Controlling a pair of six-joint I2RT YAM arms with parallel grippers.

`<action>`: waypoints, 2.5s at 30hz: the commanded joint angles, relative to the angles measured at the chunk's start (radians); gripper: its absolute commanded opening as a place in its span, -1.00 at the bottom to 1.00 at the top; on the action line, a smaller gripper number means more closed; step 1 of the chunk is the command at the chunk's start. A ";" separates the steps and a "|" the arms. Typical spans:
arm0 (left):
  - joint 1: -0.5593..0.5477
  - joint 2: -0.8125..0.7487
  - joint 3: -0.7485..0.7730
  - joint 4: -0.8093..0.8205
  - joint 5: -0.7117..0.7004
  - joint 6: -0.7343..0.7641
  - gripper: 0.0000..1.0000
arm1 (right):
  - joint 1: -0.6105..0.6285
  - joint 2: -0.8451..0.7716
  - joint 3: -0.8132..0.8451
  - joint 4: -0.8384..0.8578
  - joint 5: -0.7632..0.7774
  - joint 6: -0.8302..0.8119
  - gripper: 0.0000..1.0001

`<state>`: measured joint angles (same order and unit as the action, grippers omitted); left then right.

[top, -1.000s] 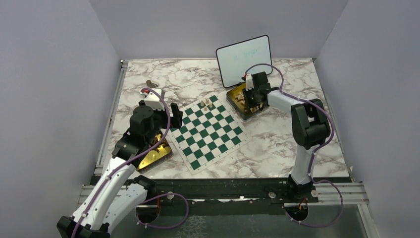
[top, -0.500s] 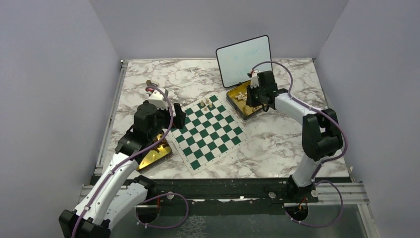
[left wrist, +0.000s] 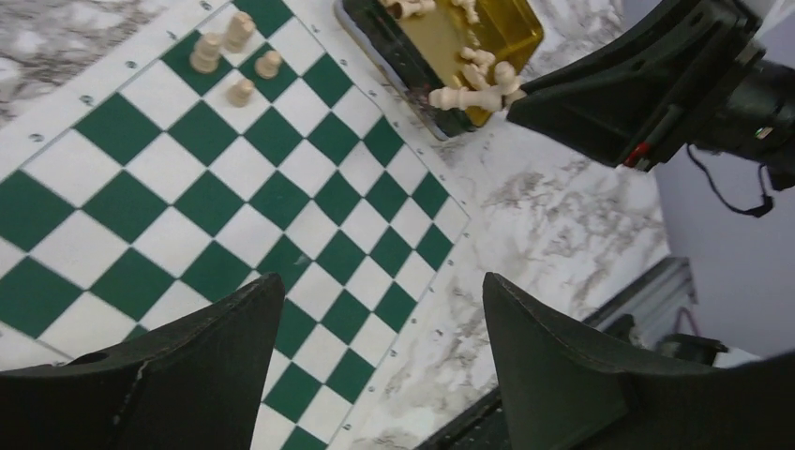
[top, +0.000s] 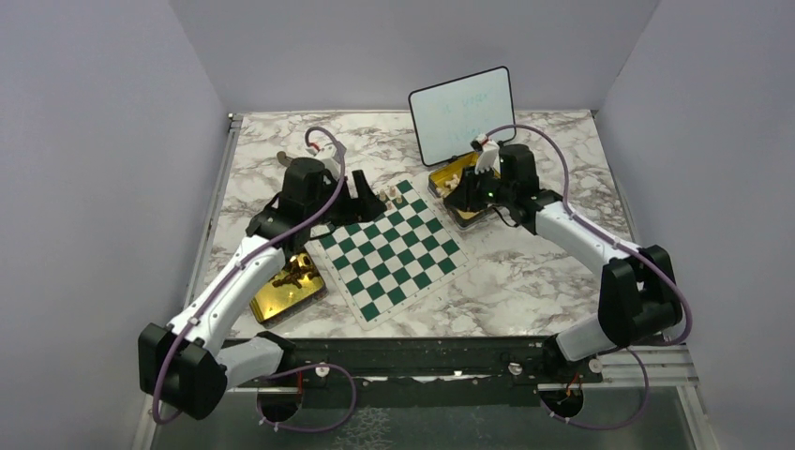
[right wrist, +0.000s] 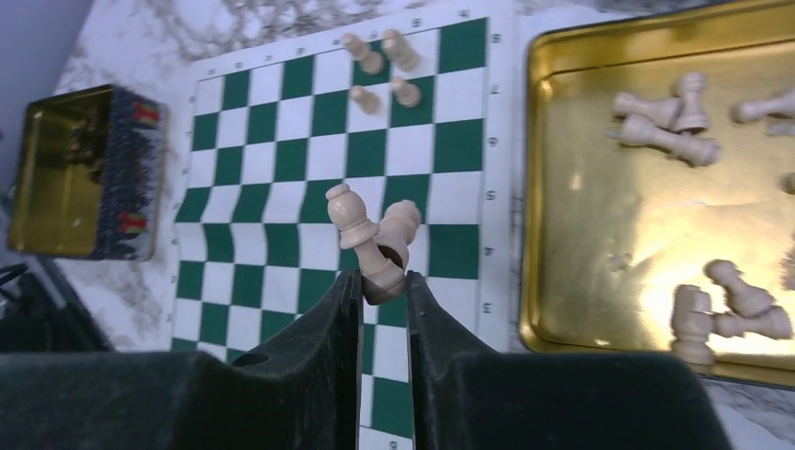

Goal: Set up the chess pieces on the board
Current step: Pick up the chess piece from the storage box, then place the chess piece on the chessboard.

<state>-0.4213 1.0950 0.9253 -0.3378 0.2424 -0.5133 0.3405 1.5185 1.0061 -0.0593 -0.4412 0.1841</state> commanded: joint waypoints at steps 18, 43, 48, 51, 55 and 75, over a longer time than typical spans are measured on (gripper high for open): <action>-0.007 0.236 0.032 0.255 0.316 -0.172 0.48 | 0.078 -0.215 -0.083 0.061 -0.040 0.131 -0.74; -0.012 0.272 0.107 0.260 0.452 -0.351 0.12 | 0.166 -0.198 -0.161 0.242 -0.203 0.043 -0.72; -0.017 0.291 0.116 0.275 0.464 -0.365 0.04 | 0.187 -0.176 -0.135 0.246 -0.206 0.052 -0.72; -0.017 0.303 0.104 0.275 0.469 -0.376 0.00 | 0.194 -0.173 -0.133 0.259 -0.201 0.065 -0.72; -0.020 0.311 0.089 0.284 0.471 -0.388 -0.06 | 0.199 -0.169 -0.138 0.270 -0.195 0.071 -0.72; -0.028 0.327 0.079 0.334 0.509 -0.424 -0.74 | 0.213 -0.132 -0.110 0.248 -0.188 0.082 -0.71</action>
<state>-0.4423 1.4384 1.0046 -0.0418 0.7231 -0.9417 0.5468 1.3808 0.8810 0.1715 -0.6224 0.2615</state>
